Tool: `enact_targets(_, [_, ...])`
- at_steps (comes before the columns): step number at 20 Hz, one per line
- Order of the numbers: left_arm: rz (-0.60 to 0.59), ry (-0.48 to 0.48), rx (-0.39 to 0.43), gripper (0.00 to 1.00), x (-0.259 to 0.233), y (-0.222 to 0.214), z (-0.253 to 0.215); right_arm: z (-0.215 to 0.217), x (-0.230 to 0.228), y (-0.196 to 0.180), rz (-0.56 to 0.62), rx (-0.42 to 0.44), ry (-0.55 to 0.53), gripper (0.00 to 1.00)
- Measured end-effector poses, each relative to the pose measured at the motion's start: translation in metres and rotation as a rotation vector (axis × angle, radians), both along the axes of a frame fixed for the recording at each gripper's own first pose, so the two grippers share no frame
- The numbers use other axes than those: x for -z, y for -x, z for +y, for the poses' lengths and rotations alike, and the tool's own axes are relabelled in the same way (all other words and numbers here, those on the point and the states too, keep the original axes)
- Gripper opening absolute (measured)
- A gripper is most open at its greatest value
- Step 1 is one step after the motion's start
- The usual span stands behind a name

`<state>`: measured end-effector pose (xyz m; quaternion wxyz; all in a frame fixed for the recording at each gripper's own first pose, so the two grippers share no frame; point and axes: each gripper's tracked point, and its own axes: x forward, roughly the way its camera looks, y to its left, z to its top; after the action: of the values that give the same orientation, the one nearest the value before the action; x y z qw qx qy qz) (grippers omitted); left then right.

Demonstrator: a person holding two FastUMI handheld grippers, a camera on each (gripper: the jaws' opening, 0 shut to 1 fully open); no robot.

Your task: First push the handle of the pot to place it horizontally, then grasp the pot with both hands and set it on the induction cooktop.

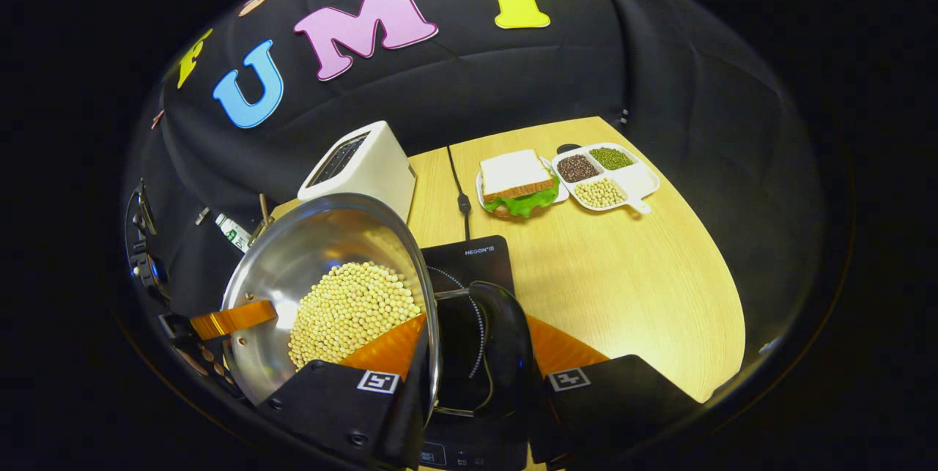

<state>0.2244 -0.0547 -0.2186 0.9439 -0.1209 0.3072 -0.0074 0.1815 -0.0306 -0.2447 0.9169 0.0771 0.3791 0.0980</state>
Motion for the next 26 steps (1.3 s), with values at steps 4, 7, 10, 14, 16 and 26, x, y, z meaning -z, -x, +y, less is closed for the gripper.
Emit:
enact_targets(4, [-0.003, -0.003, 0.008, 0.58, 0.009, -0.009, -0.008, -0.009, 0.011, -0.008, 0.016, 0.004, 0.005, 0.58])
enact_targets(7, [0.014, 0.001, 0.007, 0.58, 0.019, -0.016, -0.012, -0.014, 0.021, -0.013, 0.031, 0.008, 0.007, 0.58])
enact_targets(10, [0.016, -0.004, 0.008, 0.58, 0.022, -0.02, -0.015, -0.016, 0.028, -0.018, 0.043, 0.009, 0.003, 0.58])
enact_targets(14, [0.019, 0.002, 0.009, 0.58, 0.03, -0.024, -0.017, -0.017, 0.038, -0.019, 0.068, 0.008, -0.006, 0.54])
enact_targets(16, [0.023, 0.009, 0.006, 0.58, 0.038, -0.024, -0.016, -0.018, 0.044, -0.018, 0.076, 0.0, 0.002, 0.58])
enact_targets(26, [0.019, 0.04, 0.008, 0.61, 0.046, -0.021, -0.016, -0.017, 0.044, -0.018, 0.054, -0.004, -0.008, 0.59])
